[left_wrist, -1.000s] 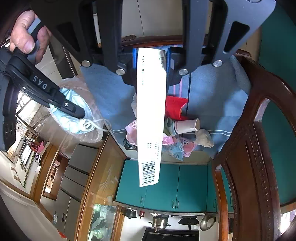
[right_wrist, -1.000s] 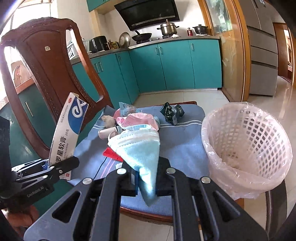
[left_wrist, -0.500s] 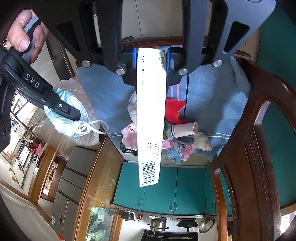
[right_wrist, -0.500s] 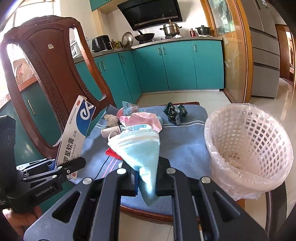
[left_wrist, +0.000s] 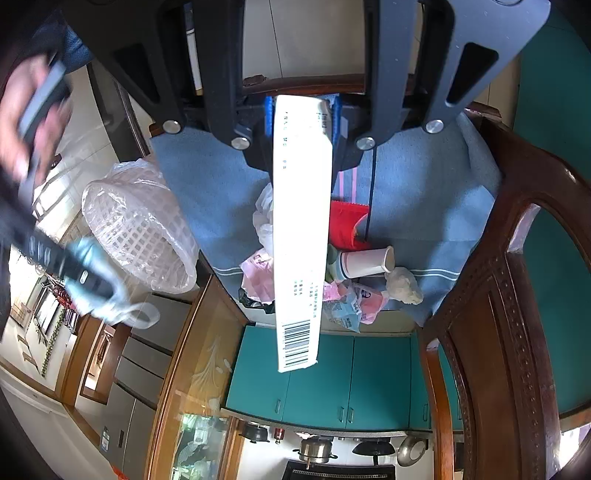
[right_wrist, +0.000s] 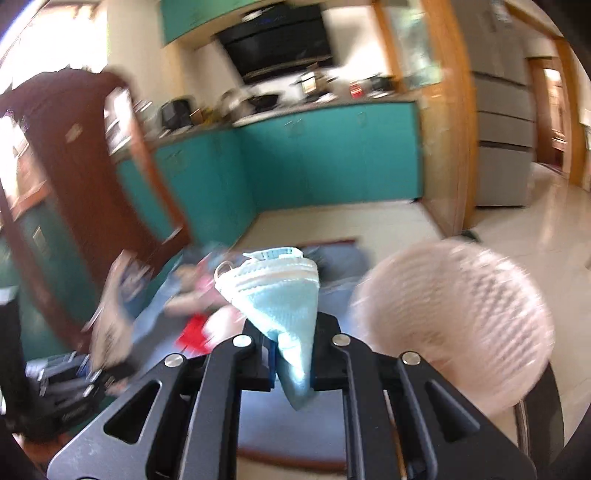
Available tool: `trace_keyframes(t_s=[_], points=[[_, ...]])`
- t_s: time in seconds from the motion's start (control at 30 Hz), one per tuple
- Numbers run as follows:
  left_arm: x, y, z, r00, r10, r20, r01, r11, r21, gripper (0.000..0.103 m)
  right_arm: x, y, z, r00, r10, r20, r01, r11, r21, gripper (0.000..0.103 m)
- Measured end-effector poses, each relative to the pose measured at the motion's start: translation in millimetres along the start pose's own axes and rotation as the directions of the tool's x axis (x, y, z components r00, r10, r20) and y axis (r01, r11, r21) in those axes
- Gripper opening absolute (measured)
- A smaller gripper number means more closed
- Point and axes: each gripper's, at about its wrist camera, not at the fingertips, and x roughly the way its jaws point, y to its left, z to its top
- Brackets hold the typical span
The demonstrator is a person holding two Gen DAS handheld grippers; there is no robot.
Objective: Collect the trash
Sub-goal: 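Carry the blue mask to the wastebasket and release it with the right tool, then move the toothpaste box over the wastebasket and release it with the left tool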
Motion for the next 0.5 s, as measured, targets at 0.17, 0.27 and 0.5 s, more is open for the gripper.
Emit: trace_keyframes(t_s=[0.17,0.27,0.5], points=[[4,-4,-2,1.0,0.0,-0.01,0.0,1.0,0.008,0.023,12,-71,16,0.983,-0.184,-0.026,0.186,0.979,0.087,0.08],[8,-8,-2,1.0,-0.001,-0.014,0.001,1.0,0.015,0.023,-6,-90,16,0.985,-0.174,0.01,0.169,0.969,0.179,0.091],[15,-27,-1,1.0,-0.01,-0.016,0.01,0.999,0.037,0.023,-37,-67,12,0.985,-0.133,0.108,0.121,0.987,0.11,0.098]])
